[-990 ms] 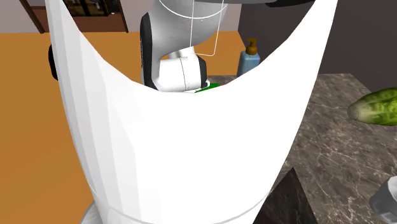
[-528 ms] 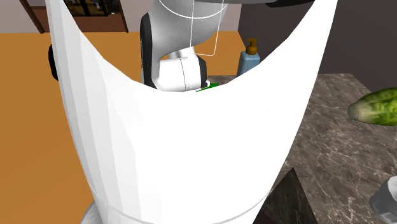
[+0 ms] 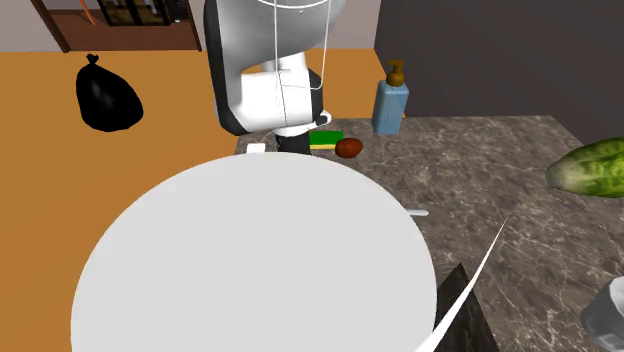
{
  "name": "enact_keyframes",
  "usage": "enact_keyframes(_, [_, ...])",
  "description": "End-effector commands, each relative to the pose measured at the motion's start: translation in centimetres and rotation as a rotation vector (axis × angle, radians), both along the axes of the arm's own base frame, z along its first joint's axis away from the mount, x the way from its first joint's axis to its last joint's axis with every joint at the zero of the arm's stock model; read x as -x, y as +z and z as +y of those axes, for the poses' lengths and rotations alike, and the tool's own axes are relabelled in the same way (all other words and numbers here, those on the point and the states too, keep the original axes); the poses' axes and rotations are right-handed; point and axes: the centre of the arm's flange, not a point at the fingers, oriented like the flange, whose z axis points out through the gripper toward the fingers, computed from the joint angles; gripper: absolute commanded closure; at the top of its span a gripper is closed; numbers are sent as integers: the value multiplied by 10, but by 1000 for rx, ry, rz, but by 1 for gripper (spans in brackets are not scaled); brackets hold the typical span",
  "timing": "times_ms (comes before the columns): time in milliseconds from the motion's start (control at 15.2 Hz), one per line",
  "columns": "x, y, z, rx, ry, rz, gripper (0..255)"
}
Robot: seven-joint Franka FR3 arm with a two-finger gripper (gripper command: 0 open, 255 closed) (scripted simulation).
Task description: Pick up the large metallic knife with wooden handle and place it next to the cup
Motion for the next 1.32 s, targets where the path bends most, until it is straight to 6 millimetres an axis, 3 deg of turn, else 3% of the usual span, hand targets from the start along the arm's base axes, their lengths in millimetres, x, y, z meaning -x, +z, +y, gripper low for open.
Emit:
enact_keyframes(0, [1, 11, 0, 0, 0, 1, 255])
enact_keyframes(1254, [1, 111, 0, 0, 0, 1, 255])
